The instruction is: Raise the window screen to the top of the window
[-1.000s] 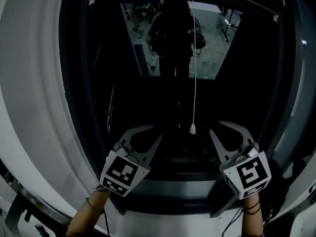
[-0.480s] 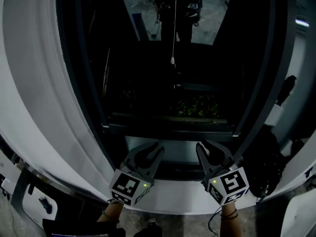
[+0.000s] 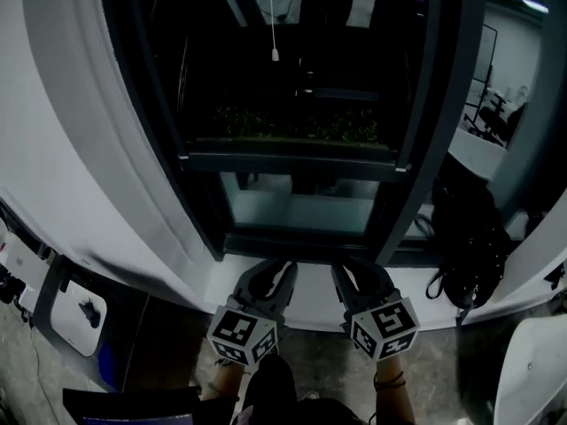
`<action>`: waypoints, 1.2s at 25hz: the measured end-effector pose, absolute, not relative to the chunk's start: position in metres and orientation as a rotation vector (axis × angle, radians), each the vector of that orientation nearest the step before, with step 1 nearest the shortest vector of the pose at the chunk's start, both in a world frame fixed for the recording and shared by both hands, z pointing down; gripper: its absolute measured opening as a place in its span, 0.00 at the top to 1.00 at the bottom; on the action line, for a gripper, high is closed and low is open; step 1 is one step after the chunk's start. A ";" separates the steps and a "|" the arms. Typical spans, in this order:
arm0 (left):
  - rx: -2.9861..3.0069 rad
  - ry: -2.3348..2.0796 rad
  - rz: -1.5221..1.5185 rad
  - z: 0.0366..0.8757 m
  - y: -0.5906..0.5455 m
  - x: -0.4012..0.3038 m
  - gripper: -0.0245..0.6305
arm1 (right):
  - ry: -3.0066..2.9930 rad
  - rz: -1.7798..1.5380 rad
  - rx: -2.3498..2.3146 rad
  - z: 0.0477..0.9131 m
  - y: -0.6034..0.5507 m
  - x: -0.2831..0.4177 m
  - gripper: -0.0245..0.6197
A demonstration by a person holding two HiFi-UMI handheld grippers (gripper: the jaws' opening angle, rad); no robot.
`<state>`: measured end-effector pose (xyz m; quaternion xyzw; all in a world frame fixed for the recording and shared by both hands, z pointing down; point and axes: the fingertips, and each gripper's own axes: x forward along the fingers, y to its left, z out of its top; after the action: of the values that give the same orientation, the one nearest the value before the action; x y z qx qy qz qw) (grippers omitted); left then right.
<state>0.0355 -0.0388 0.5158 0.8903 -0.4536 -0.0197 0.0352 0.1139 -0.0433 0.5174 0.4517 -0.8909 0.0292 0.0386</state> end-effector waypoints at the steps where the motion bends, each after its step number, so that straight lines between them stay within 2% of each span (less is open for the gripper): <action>1: 2.713 -1.397 -0.054 0.522 -0.026 0.038 0.86 | -2.742 0.121 1.382 0.523 -0.032 0.115 0.87; 17: 2.605 -1.359 0.018 0.569 0.065 0.063 0.86 | -2.747 0.379 1.332 0.576 0.064 0.109 0.87; 30: 2.574 -1.377 0.046 0.580 0.154 -0.002 0.86 | -2.687 0.328 1.400 0.580 0.140 0.054 0.88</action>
<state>-0.0019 0.1545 0.5799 0.8762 -0.4688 0.0158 0.1105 0.0539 0.1398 0.5805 0.4589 -0.8807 0.1076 0.0472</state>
